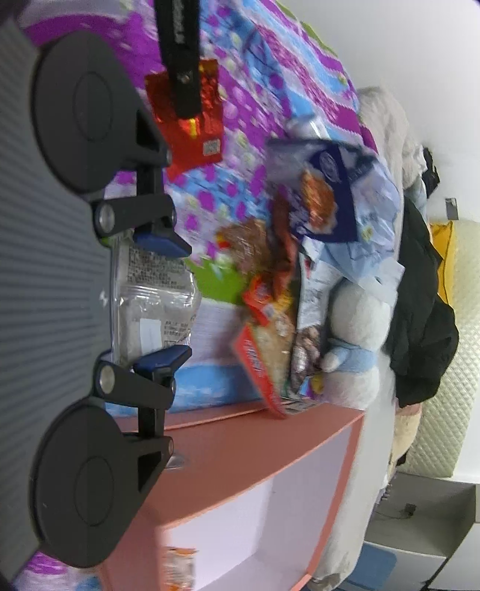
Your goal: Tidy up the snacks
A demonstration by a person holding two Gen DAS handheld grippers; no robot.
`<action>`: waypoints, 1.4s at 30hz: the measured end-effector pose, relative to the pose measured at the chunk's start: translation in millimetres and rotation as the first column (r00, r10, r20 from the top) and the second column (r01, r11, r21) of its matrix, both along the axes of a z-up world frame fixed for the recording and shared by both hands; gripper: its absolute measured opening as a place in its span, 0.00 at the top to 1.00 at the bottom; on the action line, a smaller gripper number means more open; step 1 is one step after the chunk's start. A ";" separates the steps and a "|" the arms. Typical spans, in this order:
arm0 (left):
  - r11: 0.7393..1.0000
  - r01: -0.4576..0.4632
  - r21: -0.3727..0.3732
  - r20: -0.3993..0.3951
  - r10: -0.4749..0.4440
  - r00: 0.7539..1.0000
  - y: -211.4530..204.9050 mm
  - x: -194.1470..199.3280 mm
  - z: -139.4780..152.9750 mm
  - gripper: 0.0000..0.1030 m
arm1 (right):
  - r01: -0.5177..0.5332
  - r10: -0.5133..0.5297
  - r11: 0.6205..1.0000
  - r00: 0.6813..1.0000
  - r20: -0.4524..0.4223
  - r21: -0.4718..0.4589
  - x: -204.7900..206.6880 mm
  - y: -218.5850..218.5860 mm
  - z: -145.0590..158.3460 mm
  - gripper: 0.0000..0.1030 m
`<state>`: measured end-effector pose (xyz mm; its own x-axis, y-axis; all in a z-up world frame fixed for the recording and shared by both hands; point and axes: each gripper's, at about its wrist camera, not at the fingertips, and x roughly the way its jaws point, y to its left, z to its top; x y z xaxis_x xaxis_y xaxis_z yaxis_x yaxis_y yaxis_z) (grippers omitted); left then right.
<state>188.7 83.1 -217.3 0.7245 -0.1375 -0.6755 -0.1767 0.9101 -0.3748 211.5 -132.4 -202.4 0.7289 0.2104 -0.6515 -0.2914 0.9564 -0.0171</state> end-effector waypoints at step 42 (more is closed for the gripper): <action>0.994 0.048 0.093 -0.097 -0.039 0.994 -1.7 -50.5 -2.5 0.20 | -0.047 0.053 0.998 0.988 -0.142 0.046 -43.5 -36.9 -40.2 0.57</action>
<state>138.3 81.4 -219.7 0.6508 -0.0994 -0.7527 -0.1667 0.9485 -0.2694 168.0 -169.2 -242.6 0.6168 0.2738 -0.7379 -0.3358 0.9395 0.0679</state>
